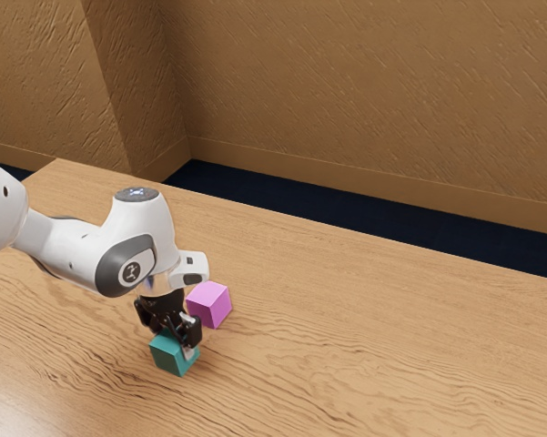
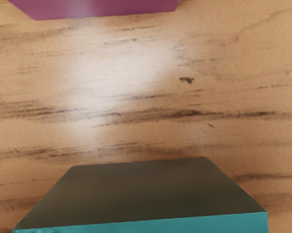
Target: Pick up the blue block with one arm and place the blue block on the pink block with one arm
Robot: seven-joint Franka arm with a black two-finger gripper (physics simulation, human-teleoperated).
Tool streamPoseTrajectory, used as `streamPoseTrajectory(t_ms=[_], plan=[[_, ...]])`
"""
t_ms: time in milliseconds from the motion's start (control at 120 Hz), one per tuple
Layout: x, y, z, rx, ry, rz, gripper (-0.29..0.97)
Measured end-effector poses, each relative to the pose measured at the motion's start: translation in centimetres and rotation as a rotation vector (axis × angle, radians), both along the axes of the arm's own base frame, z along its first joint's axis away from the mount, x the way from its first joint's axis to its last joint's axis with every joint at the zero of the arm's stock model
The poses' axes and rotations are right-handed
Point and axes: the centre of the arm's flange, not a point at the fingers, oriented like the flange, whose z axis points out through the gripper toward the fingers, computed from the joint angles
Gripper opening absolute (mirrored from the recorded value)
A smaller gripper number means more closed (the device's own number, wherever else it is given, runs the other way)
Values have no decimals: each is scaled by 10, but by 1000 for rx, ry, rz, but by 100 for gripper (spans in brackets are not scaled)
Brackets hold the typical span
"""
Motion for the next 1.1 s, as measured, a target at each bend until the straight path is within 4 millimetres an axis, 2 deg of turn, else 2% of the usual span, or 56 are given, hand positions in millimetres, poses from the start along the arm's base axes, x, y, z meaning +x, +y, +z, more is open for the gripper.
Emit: streamPoseTrajectory(t_ms=[175,308,425,483,600,700,817,1100], plan=[[0,0,0,4,-1,2,38],[11,2,18,11,-31,6,37],[40,11,56,39,-50,20,37],[66,12,77,54,-51,27,37],[105,7,96,67,-14,37,37],[121,8,92,73,42,55,36],[124,10,85,78,96,75,36],[128,3,88,82,100,93,36]])
